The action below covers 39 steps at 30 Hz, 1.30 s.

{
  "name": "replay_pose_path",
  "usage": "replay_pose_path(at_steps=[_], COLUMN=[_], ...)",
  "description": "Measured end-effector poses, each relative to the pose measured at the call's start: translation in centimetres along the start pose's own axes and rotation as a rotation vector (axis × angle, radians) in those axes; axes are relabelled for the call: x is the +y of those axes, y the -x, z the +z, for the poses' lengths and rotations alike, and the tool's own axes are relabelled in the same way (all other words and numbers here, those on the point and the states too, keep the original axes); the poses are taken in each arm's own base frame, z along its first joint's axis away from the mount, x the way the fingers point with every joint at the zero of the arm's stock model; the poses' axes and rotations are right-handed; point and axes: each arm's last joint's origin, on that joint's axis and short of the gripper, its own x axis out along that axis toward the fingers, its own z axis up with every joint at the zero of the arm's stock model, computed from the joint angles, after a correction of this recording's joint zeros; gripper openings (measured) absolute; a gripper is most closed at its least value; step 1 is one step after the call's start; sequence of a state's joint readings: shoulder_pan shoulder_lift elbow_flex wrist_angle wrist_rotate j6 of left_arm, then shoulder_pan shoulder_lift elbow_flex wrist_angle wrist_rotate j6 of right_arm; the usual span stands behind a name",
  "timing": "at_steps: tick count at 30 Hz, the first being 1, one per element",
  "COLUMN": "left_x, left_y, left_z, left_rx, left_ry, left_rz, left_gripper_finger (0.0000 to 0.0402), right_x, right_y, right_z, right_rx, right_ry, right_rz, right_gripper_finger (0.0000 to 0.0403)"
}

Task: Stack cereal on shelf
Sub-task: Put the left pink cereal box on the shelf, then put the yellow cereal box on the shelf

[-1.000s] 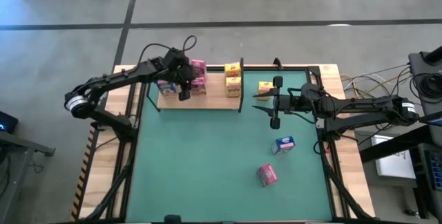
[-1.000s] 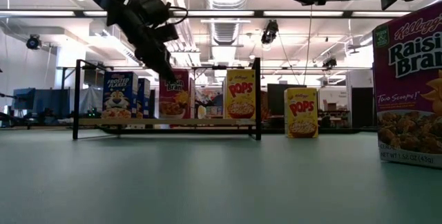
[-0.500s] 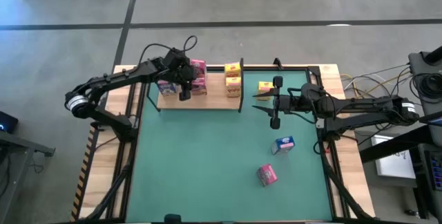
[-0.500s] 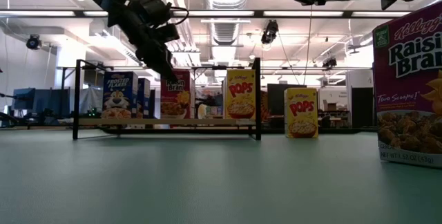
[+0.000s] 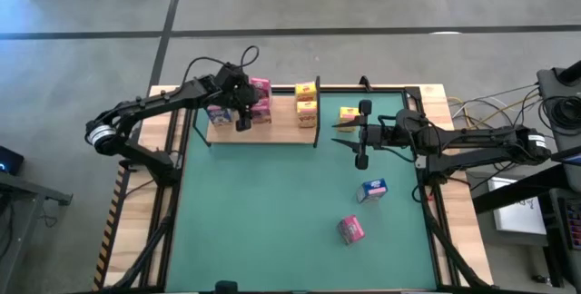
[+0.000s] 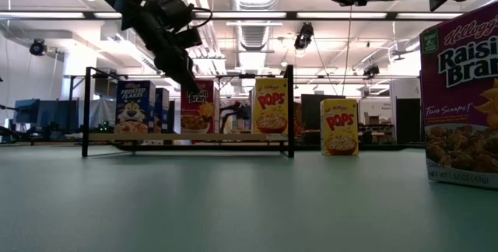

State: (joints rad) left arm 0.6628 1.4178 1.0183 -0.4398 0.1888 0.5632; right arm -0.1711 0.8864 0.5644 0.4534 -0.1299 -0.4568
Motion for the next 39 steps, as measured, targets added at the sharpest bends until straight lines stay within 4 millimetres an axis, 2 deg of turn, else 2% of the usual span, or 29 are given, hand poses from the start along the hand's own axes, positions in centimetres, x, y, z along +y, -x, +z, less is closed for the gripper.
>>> replay_pose_path(at_steps=[11, 19, 24, 29, 34, 39], left_x=[0.2, 0.2, 0.7, 1.0, 0.8, -0.7], left_y=[0.2, 1.2, 2.9, 5.3, 7.0, 8.0], left_z=[0.1, 0.5, 2.1, 4.0, 5.6, 6.5], left_rx=[0.007, -0.018, -0.028, -0.048, -0.095, -0.126], left_ry=[-0.004, -0.009, -0.006, 0.042, 0.203, 0.347], left_rz=[0.052, 0.069, 0.072, -0.017, -0.071, -0.028], left_gripper_finger=[0.0227, 0.0227, 0.0227, 0.0227, 0.0227, 0.0227], right_x=[0.0, 0.0, 0.0, 0.0, -0.1, -0.5], right_y=[0.0, 0.0, 0.0, 0.0, 0.0, 0.0], right_z=[0.0, 0.0, 0.0, 0.0, 0.0, -0.2], right_rx=[0.000, 0.000, 0.000, 0.000, 0.009, 0.073], right_ry=[0.000, 0.000, 0.000, 0.000, -0.020, -0.081], right_rz=[0.000, 0.000, 0.000, 0.000, -0.019, -0.171], right_gripper_finger=[0.0153, 0.0153, 0.0153, 0.0153, 0.0153, 0.0153])
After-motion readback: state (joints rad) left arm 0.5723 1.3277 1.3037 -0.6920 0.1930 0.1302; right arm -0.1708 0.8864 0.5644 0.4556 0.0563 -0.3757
